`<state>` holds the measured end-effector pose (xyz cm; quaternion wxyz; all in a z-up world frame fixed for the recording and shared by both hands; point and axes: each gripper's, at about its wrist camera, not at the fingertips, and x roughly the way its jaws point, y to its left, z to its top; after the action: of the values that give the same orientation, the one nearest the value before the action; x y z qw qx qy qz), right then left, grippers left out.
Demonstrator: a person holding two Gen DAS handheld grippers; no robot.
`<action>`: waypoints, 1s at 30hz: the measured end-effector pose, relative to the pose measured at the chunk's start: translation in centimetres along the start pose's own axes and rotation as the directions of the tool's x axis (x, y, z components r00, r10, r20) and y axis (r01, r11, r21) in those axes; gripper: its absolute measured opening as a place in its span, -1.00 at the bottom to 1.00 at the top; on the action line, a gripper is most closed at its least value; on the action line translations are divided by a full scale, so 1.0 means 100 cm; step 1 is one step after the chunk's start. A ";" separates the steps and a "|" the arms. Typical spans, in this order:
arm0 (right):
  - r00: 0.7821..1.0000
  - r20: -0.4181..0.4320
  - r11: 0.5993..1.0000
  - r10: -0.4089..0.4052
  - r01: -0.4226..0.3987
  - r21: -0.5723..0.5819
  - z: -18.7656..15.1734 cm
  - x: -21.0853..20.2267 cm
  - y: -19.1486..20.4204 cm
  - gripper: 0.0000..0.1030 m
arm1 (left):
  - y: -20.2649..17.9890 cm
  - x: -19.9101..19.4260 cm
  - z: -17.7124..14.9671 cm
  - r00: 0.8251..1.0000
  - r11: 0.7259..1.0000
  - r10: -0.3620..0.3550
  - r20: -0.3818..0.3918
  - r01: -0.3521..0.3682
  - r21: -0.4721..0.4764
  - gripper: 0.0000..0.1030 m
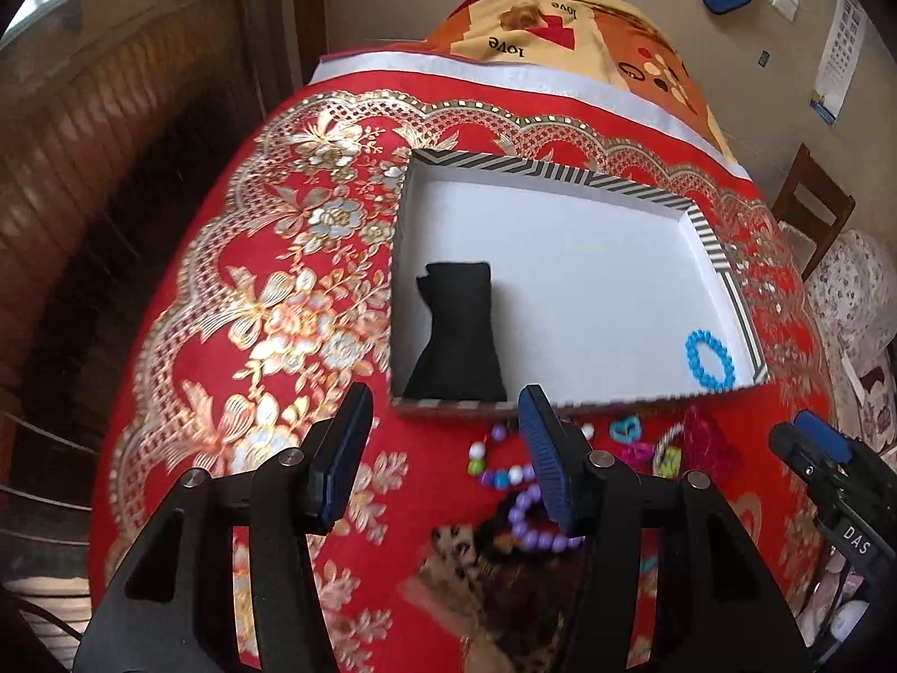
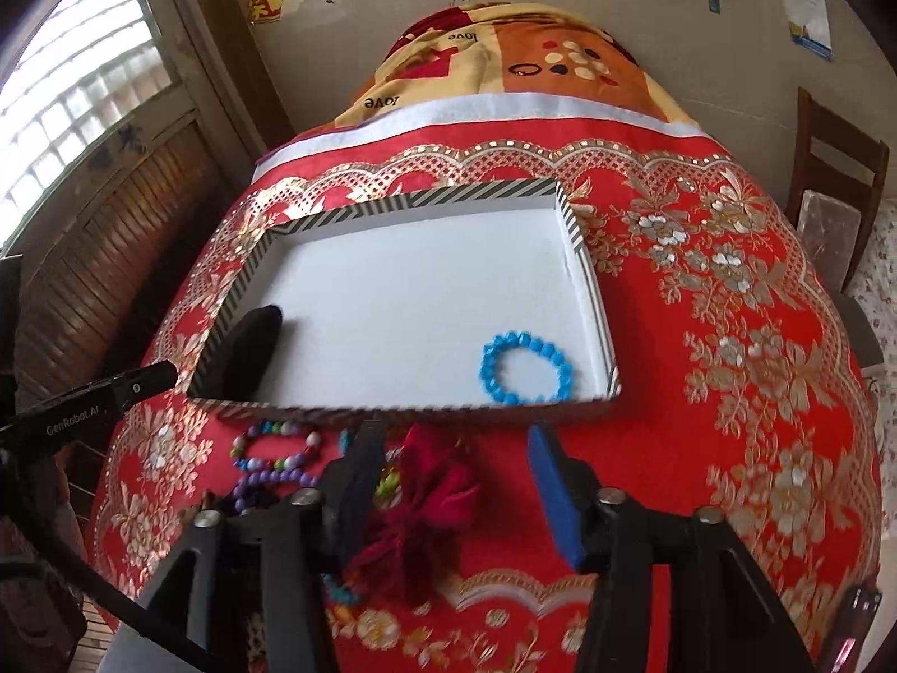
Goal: Organize jewelry
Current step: 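Lower the black hair tie into the box with the left tool while the right drops the blue bracelet in, then withdraw both open tools from the box toward the remaining jewelry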
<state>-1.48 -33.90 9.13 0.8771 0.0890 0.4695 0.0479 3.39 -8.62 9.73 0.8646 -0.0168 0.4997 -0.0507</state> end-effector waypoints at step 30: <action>0.991 0.054 0.993 -0.120 0.119 0.026 -0.091 -0.067 0.042 0.18 | 0.003 -0.066 -0.089 0.999 0.997 -0.012 0.051 0.008 0.080 0.05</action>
<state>-12.72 -29.84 10.49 0.8901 0.0718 0.4499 -0.0126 -7.59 -7.39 10.94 0.8769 0.0140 0.4746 -0.0747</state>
